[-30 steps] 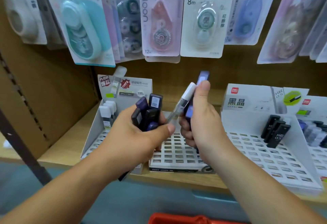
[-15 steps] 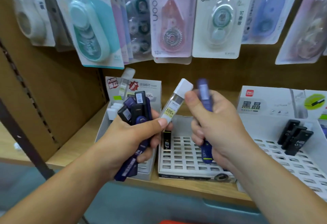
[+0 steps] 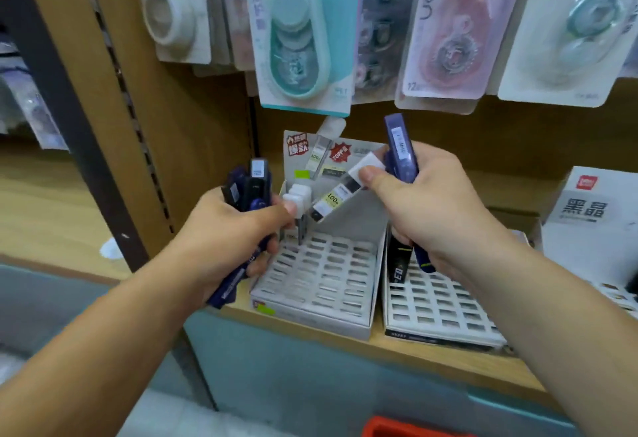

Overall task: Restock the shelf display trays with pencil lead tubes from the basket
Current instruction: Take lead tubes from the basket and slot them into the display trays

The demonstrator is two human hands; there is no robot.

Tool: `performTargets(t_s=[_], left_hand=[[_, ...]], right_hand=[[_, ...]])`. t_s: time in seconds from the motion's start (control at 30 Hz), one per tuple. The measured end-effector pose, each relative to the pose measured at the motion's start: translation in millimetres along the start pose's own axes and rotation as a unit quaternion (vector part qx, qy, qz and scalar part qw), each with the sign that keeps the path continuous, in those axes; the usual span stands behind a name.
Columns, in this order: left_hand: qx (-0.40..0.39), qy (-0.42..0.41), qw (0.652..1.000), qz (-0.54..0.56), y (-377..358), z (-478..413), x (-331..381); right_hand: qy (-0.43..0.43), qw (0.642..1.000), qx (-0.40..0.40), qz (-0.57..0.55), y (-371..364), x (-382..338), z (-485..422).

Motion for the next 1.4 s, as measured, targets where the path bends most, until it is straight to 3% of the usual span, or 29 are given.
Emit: performTargets(t_s=[0.13,0.37,0.73,0.97,1.17,1.3,1.4], left_hand=[[0.026,0.022,0.998,-0.046,23,-5,-8],[0.031,0.05,0.992,-0.113,24,-10,-35],[-0.025,0.09,0.992,-0.088,25,-7,-35],[-0.029,0.09,0.991,-0.094,26,-8,-34],[-0.039,0.075,0.994,-0.073,25,-7,-28],[-0.093,0.045,0.994,-0.038,20,-5,-13],[-0.121,0.04,0.992,0.005,11,-2,-5]], right_hand=[[0.077,0.993,-0.042,0.081,-28,-6,-3],[0.069,0.981,-0.083,0.164,-63,5,-7],[0.072,0.973,-0.135,0.175,-70,-4,-3],[0.049,0.979,-0.106,0.166,-71,6,-4],[0.073,0.953,-0.145,0.255,-75,4,-6],[0.051,0.98,-0.122,0.148,-61,-5,-7],[-0.102,0.985,-0.106,-0.092,-43,-4,2]])
Point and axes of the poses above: each hand's wrist, its own z-axis away from the middle knuckle, its own y-axis out of the back of the hand, x = y × z, the point moved 3 cm from there along -z, towards the middle knuckle, and after that the axes turned 4 degrees about y, right-handed, at the moved point
